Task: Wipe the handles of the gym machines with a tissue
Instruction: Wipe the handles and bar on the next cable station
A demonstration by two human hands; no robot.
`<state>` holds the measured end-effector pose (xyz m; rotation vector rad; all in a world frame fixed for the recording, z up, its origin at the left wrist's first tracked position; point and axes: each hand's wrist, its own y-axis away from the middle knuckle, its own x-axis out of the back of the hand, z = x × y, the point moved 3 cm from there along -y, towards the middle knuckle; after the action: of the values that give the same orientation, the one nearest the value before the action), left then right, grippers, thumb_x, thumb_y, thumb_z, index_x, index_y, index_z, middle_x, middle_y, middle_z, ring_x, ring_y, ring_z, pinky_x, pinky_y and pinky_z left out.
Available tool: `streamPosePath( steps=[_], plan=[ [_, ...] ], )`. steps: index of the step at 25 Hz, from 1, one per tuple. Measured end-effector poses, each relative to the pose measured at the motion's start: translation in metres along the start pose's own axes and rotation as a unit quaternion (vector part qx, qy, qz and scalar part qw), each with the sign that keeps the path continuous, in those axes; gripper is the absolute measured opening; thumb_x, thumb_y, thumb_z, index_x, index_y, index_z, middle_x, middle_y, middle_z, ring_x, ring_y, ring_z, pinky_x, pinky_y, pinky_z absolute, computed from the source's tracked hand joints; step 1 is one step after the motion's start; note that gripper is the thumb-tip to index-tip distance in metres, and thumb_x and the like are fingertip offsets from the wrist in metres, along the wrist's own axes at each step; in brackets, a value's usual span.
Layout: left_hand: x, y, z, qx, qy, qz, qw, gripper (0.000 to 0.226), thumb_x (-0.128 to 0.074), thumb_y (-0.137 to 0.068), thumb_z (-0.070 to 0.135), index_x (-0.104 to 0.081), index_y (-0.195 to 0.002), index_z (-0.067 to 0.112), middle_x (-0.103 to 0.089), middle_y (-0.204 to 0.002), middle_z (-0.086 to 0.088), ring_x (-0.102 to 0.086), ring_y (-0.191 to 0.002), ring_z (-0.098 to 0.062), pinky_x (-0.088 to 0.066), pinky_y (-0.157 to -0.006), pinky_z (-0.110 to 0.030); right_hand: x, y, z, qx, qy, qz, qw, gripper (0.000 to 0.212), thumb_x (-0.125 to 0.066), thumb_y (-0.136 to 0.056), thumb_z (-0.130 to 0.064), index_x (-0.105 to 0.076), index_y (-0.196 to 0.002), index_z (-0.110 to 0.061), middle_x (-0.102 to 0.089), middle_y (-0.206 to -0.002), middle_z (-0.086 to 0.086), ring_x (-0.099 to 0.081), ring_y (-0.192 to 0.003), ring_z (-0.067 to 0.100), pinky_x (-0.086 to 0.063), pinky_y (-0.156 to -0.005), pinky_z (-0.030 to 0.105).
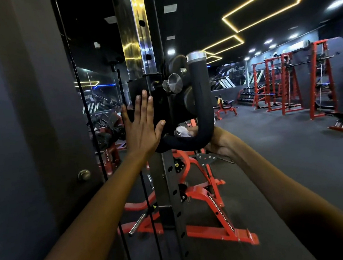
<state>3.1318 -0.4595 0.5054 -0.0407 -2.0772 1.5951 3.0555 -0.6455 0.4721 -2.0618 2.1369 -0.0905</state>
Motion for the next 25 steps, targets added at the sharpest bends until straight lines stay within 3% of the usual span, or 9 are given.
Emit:
streamPosePath(
  steps=[3, 5, 9, 12, 14, 16, 18, 20, 25],
  plan=[
    [-0.003, 0.001, -0.001, 0.000, -0.004, 0.004, 1.000, 0.068, -0.010, -0.098, 0.053, 0.006, -0.149, 0.012, 0.011, -0.158, -0.004, -0.001, -0.149, -0.019, 0.015, -0.114, -0.048, -0.018, -0.005, 0.000, 0.012, 0.029, -0.040, 0.999, 0.035, -0.040, -0.096, -0.003, -0.047, -0.126, 0.014, -0.064, -0.105, 0.017, -0.059, -0.092, 0.023, -0.049, -0.084, 0.028],
    [-0.003, 0.001, 0.000, 0.003, -0.018, 0.006, 1.000, 0.067, -0.009, -0.098, 0.053, 0.006, -0.150, 0.012, 0.011, -0.158, -0.003, 0.000, -0.149, -0.018, 0.015, -0.115, -0.049, -0.009, 0.003, -0.003, 0.020, 0.024, -0.036, 0.999, 0.029, -0.037, -0.096, 0.001, -0.052, -0.120, 0.006, -0.064, -0.100, 0.012, -0.060, -0.084, 0.020, -0.054, -0.078, 0.030],
    [-0.002, 0.004, 0.001, 0.020, -0.030, -0.004, 0.999, 0.068, -0.004, -0.096, 0.054, 0.008, -0.149, 0.013, 0.017, -0.157, -0.002, 0.007, -0.147, -0.015, 0.021, -0.112, -0.047, 0.019, 0.017, 0.001, 0.035, -0.034, -0.097, 0.994, 0.027, -0.043, -0.088, 0.012, -0.068, -0.087, 0.002, -0.059, -0.095, 0.022, -0.058, -0.081, 0.022, -0.056, -0.065, 0.025],
    [0.001, 0.003, 0.003, 0.022, -0.028, -0.012, 0.999, 0.067, -0.004, -0.096, 0.054, 0.010, -0.148, 0.014, 0.017, -0.156, -0.001, 0.008, -0.147, -0.014, 0.024, -0.111, -0.046, -0.004, 0.011, -0.004, 0.039, -0.017, -0.044, 0.998, 0.027, -0.040, -0.094, 0.002, -0.059, -0.110, 0.010, -0.055, -0.116, 0.032, -0.055, -0.075, 0.020, -0.054, -0.061, 0.019],
    [0.001, 0.004, 0.003, 0.017, -0.025, -0.009, 0.999, 0.067, -0.007, -0.097, 0.053, 0.008, -0.149, 0.013, 0.014, -0.157, -0.002, 0.005, -0.147, -0.015, 0.022, -0.112, -0.047, -0.022, 0.008, -0.009, 0.035, 0.026, -0.074, 0.996, 0.036, -0.045, -0.091, -0.002, -0.049, -0.123, 0.015, -0.055, -0.116, 0.027, -0.056, -0.075, 0.018, -0.050, -0.063, 0.017],
    [0.000, 0.004, 0.003, 0.013, -0.025, -0.003, 1.000, 0.067, -0.009, -0.098, 0.052, 0.006, -0.149, 0.012, 0.012, -0.158, -0.003, 0.005, -0.147, -0.014, 0.021, -0.113, -0.047, -0.019, 0.014, -0.022, 0.028, 0.083, -0.087, 0.992, 0.039, -0.056, -0.083, -0.003, -0.054, -0.118, 0.014, -0.059, -0.112, 0.029, -0.056, -0.082, 0.025, -0.048, -0.068, 0.022],
    [-0.002, 0.004, 0.003, 0.011, -0.025, 0.010, 1.000, 0.067, -0.011, -0.098, 0.051, 0.004, -0.150, 0.010, 0.010, -0.158, -0.003, 0.003, -0.147, -0.014, 0.022, -0.113, -0.046, 0.007, 0.026, -0.033, 0.033, 0.147, -0.078, 0.985, 0.023, -0.049, -0.086, 0.009, -0.063, -0.105, 0.009, -0.067, -0.106, 0.019, -0.061, -0.089, 0.024, -0.052, -0.076, 0.026],
    [-0.005, 0.005, 0.002, 0.013, -0.035, 0.028, 0.999, 0.067, -0.013, -0.099, 0.050, 0.000, -0.150, 0.009, 0.006, -0.158, -0.004, 0.001, -0.146, -0.014, 0.021, -0.114, -0.046, 0.032, 0.036, -0.036, 0.028, 0.100, -0.081, 0.991, 0.031, -0.041, -0.088, 0.017, -0.066, -0.097, 0.001, -0.071, -0.096, 0.008, -0.067, -0.086, 0.014, -0.056, -0.081, 0.024],
    [-0.002, 0.005, 0.003, 0.010, -0.039, 0.028, 0.999, 0.067, -0.013, -0.098, 0.051, 0.000, -0.149, 0.009, 0.005, -0.158, -0.005, 0.000, -0.146, -0.015, 0.020, -0.113, -0.047, -0.012, 0.022, -0.011, -0.015, -0.113, -0.011, 0.993, 0.019, -0.044, -0.092, 0.003, -0.061, -0.102, 0.003, -0.064, -0.095, 0.014, -0.066, -0.072, 0.015, -0.056, -0.059, 0.021]
  ],
)
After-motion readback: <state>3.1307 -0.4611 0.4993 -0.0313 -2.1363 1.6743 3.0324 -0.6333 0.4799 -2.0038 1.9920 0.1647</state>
